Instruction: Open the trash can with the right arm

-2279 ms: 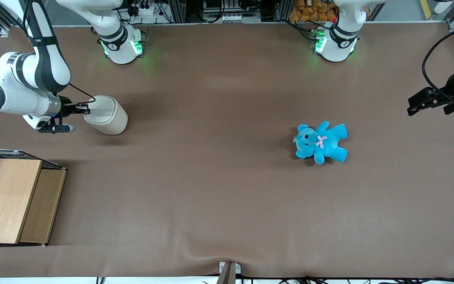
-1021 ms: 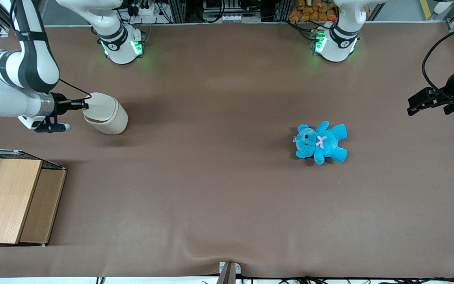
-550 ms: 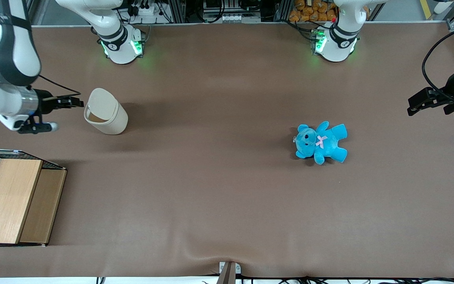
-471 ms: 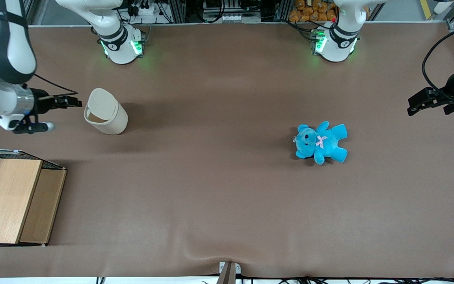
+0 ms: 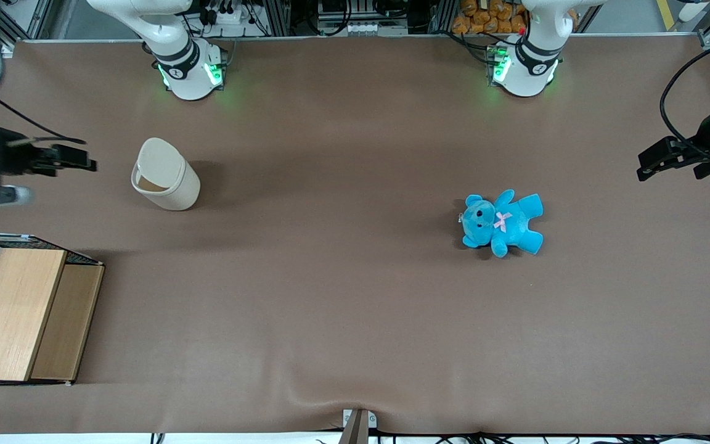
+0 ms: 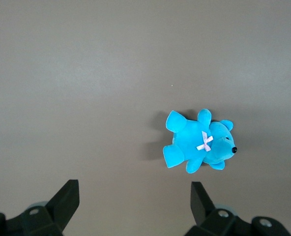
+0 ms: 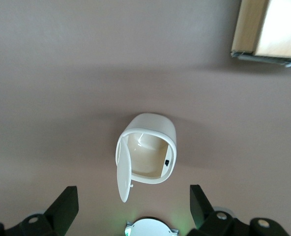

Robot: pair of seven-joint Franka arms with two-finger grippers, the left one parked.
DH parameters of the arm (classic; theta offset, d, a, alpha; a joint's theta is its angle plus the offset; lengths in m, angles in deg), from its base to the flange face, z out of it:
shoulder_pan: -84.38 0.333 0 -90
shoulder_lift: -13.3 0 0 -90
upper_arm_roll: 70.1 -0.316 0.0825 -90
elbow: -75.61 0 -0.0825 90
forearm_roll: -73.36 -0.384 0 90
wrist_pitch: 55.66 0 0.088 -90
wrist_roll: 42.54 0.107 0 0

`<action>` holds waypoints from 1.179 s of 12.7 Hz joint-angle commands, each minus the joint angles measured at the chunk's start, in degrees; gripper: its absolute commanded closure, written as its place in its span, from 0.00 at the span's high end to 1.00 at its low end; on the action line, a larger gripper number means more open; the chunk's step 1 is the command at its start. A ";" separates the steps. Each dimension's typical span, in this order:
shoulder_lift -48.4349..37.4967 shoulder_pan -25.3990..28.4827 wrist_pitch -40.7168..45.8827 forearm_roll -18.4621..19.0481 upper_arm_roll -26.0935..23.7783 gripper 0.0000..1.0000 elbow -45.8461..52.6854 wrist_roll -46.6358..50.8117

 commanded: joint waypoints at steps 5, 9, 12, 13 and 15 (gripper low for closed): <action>2.00 -3.01 3.13 5.19 -0.17 1.00 13.11 0.51; -3.36 -3.98 0.13 4.93 -0.17 1.00 11.09 0.59; -8.19 -3.89 -0.92 6.24 -0.17 1.00 7.14 0.42; -8.73 -3.54 -1.01 7.47 -0.44 1.00 7.05 0.42; -8.56 -3.45 -1.45 8.18 -0.53 1.00 7.31 0.59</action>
